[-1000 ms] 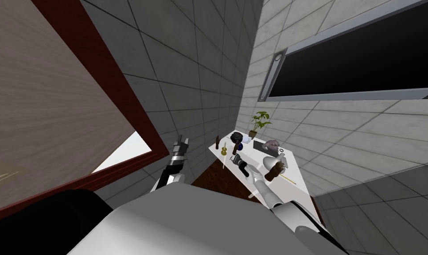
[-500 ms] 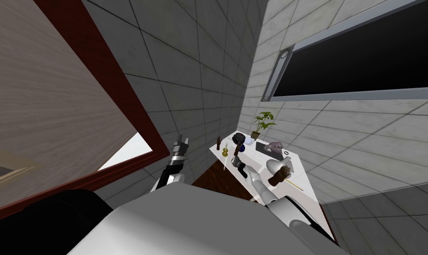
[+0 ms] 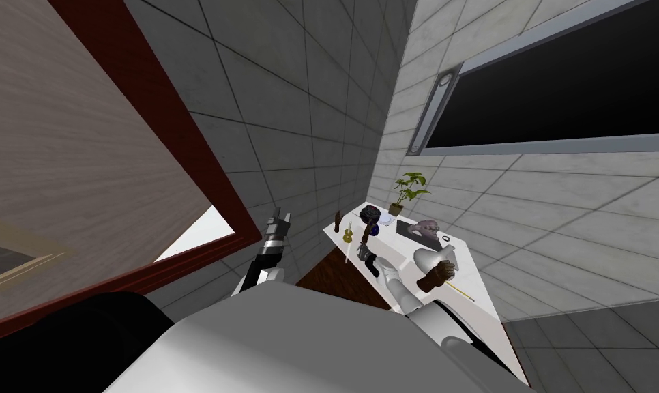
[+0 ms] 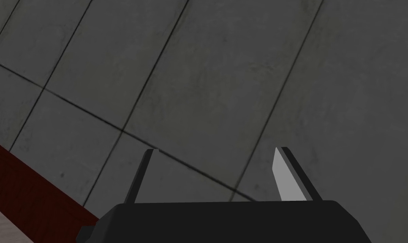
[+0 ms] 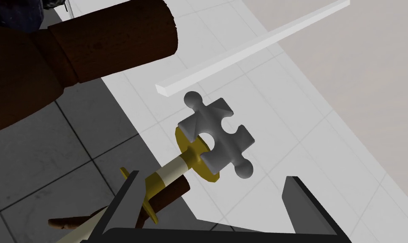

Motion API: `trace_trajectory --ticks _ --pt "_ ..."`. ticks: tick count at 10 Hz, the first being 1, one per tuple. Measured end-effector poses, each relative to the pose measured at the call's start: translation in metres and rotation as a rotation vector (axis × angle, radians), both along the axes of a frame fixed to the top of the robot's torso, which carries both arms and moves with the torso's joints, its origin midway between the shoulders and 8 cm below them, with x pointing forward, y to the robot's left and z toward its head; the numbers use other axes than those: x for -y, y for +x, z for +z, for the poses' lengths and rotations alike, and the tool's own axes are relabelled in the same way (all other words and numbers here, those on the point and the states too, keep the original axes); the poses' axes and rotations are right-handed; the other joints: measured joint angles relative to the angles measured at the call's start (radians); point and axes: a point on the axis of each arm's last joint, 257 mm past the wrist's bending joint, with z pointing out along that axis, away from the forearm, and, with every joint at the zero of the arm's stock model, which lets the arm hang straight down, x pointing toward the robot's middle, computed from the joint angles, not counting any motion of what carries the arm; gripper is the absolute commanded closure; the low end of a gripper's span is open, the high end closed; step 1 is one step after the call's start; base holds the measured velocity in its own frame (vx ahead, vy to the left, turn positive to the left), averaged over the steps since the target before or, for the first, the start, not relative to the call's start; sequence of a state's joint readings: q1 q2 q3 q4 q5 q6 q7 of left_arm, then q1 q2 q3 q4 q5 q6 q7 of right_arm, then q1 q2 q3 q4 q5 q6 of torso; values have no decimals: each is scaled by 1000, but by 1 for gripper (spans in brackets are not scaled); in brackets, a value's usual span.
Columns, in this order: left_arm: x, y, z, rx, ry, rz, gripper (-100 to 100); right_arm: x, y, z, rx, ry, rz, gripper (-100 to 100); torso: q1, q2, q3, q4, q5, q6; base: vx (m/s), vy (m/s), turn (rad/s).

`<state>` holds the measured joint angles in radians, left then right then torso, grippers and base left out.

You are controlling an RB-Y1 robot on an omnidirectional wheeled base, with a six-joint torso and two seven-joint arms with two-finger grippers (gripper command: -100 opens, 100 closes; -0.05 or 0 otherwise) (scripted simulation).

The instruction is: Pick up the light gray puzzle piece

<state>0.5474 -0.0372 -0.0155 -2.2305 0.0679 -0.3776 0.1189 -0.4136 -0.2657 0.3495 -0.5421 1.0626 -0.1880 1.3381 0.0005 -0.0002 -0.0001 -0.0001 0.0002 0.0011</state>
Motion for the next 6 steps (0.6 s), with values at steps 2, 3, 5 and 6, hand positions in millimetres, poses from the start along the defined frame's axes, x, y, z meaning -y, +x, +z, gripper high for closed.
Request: trace_trajectory --ticks 2,3,5,6 --pt "0 0 0 0 0 0 0 -5 -2 -2 0 7 -37 -100 -9 0 0 0 -2 0 -9 -152 267" --pt "0 0 0 0 0 0 0 -3 -2 -4 -1 7 -64 -100 -9 1 1 0 -2 0 -21 -120 258" --pt "0 0 0 0 0 0 0 -3 -3 -6 -1 1 -99 -100 -6 1 1 0 -1 0 -15 -94 199" --pt "0 0 0 0 0 0 0 -3 -4 -7 -2 5 -121 -100 -6 1 1 0 -1 0 -21 -90 140"
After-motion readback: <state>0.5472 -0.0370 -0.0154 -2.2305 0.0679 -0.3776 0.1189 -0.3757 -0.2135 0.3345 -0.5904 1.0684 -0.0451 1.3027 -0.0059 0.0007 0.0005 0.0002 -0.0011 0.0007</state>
